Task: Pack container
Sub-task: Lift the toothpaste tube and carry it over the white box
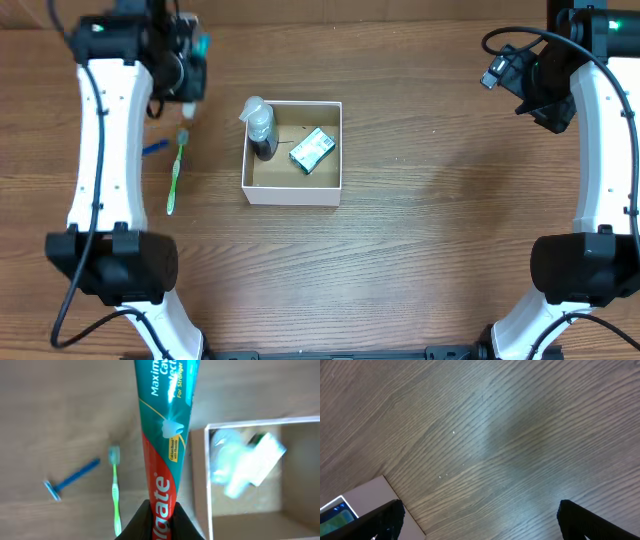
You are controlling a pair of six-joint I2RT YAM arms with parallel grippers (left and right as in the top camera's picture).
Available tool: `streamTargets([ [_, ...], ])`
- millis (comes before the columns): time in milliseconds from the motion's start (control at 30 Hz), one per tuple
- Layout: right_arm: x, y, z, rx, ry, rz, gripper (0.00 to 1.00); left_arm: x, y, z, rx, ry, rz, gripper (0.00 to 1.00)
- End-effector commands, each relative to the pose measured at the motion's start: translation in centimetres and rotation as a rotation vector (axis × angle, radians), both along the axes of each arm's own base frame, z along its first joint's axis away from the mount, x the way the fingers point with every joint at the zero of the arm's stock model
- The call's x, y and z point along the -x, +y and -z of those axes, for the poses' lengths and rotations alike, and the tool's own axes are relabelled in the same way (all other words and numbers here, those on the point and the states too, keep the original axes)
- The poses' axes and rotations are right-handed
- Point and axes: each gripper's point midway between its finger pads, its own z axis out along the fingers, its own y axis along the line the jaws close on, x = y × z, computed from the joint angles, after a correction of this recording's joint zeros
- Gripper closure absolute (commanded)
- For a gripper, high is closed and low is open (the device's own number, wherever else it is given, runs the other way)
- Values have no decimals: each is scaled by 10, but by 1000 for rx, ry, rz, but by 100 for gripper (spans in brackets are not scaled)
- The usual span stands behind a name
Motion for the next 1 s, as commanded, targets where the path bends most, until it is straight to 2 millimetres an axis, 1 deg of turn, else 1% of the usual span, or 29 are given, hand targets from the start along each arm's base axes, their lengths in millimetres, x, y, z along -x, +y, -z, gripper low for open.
streamTargets([
  [0, -1, -3, -2, 10, -8, 4, 0, 2, -40, -86, 197, -166, 72, 89],
  [33, -1, -3, -2, 10, -8, 4, 0, 6, -49, -89, 234, -160, 93, 89],
  [100, -1, -3, -2, 10, -8, 4, 0, 16, -67, -87, 274, -124, 147, 90],
  [200, -1, -3, -2, 10, -8, 4, 0, 35, -104, -73, 249, -66, 351, 89],
  [333, -1, -3, -2, 10, -8, 4, 0, 58, -145, -68, 207, -43, 588, 85],
  [400, -1, -3, -2, 10, -8, 4, 0, 69, -155, -65, 186, -28, 675, 83],
  [467, -1, -3, -2, 10, -8, 4, 0, 79, -165, -55, 165, -3, 781, 84],
  [533, -1, -3, -2, 10, -8, 4, 0, 83, -168, -40, 145, 32, 830, 84],
  [600, -1, -3, -2, 10, -8, 4, 0, 85, -164, -18, 113, 84, 847, 84],
  [633, -1, -3, -2, 10, -8, 4, 0, 87, -160, 1, 99, 127, 848, 83],
  [700, -1, -3, -2, 10, -8, 4, 0, 93, -159, 27, 103, 180, 879, 83],
  [733, -1, -3, -2, 10, -8, 4, 0, 98, -158, 44, 106, 208, 914, 82],
  [800, -1, -3, -2, 10, -8, 4, 0, 102, -157, 68, 106, 236, 940, 81],
  [967, -1, -3, -2, 10, -8, 4, 0, 99, -154, 105, 79, 231, 950, 79],
])
